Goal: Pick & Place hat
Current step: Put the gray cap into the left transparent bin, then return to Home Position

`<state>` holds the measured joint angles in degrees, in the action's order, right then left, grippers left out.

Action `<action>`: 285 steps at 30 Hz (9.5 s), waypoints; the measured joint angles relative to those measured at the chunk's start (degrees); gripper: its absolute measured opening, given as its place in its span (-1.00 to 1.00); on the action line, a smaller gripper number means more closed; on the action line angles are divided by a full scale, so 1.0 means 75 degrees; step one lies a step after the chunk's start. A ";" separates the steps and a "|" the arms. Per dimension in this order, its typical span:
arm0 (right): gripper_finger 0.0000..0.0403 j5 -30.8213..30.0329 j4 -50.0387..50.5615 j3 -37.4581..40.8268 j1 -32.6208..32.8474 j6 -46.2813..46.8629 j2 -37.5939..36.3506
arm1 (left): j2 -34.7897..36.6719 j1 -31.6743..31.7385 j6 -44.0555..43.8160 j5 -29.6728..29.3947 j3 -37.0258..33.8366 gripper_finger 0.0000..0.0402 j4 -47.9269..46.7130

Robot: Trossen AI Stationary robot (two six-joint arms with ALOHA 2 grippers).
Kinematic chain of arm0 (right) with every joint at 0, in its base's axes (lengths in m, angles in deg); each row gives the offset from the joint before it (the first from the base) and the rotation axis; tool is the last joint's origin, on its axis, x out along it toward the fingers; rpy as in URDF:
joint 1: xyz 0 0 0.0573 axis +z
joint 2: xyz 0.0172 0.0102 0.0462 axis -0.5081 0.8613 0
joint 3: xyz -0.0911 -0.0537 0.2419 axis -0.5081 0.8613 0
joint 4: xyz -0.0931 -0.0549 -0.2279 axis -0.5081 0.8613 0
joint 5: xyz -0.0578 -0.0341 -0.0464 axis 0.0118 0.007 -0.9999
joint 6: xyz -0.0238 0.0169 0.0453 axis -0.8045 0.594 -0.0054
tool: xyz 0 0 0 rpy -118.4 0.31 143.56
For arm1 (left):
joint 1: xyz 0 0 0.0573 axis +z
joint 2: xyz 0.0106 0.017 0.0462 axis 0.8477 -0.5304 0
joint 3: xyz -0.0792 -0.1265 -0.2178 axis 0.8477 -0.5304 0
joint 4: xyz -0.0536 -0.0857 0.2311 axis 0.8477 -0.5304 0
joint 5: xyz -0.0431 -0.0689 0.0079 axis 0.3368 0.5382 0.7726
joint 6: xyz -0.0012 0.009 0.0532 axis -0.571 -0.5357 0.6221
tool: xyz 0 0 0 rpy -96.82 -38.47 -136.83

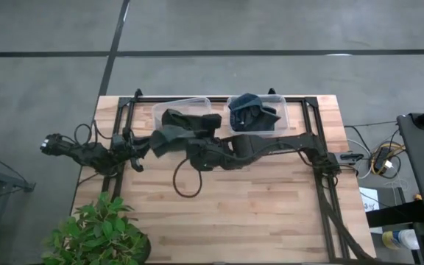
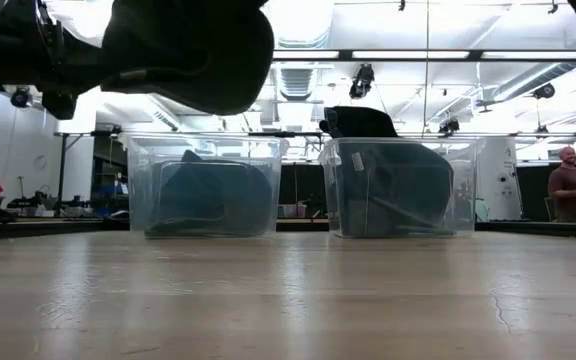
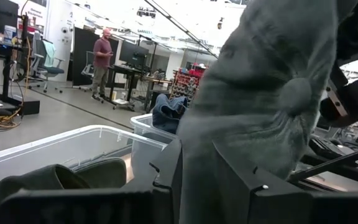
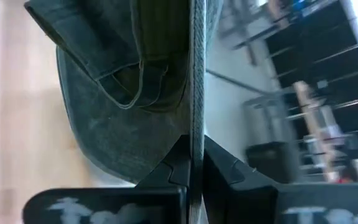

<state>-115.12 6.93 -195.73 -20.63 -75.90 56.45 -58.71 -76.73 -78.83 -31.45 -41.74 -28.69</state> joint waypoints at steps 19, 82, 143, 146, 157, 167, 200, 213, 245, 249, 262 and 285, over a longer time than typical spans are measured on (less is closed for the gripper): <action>-0.94 0.1120 -0.1030 0.0007 -0.1832 -0.1618 -0.0015 | 0.0000 -0.0003 0.0003 0.0006 0.0000 -0.60 -0.0009; -0.43 0.4815 -0.2712 0.2453 -0.2913 -0.0850 0.0002 | 0.0000 -0.0003 0.0099 0.0741 0.0003 -0.60 0.0589; -0.96 0.5227 -0.7915 1.3779 -0.0871 0.2234 -1.1016 | 0.0003 -0.0017 -0.0230 0.0921 0.0373 -1.00 -0.1146; -0.96 0.5464 -0.7945 1.4349 -0.0871 0.1878 -1.1715 | 0.0006 -0.0017 -0.0355 0.0924 0.0370 -1.00 -0.1152; -0.96 0.5694 -0.7890 1.5937 -0.0871 0.1312 -1.3394 | 0.0008 -0.0015 -0.0694 0.1058 -0.0002 -1.00 -0.1288; -0.96 0.6246 -0.7942 1.6915 -0.0871 0.1219 -1.4448 | 0.0004 -0.0015 -0.0459 0.1074 -0.0230 -1.00 -0.1159; -0.96 0.6414 -0.8181 1.7663 -0.0871 0.1012 -1.4759 | 0.0000 -0.0012 -0.0137 0.1187 -0.0248 -1.00 -0.1198; -0.96 0.6411 -0.8182 1.7663 -0.0871 0.1009 -1.4759 | 0.0000 -0.0015 -0.0137 0.1187 -0.0248 -1.00 -0.1183; -0.96 0.6408 -0.8184 1.7663 -0.0871 0.1009 -1.4757 | -0.0003 -0.0017 -0.0137 0.1187 -0.0245 -1.00 -0.1176; -0.96 0.6410 -0.8184 1.7662 -0.0871 0.1009 -1.4756 | -0.0003 -0.0017 -0.0137 0.1187 -0.0245 -1.00 -0.1177; -0.96 0.6408 -0.8184 1.7660 -0.0871 0.1009 -1.4756 | -0.0003 -0.0012 -0.0137 0.1187 -0.0245 -1.00 -0.1177; -0.96 0.6409 -0.8184 1.7660 -0.0871 0.1009 -1.4756 | -0.0003 -0.0015 -0.0137 0.1187 -0.0245 -1.00 -0.1177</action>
<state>-67.05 -54.45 -63.28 -27.16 -68.34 -54.23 -58.73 -76.84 -79.85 -22.55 -43.58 -37.52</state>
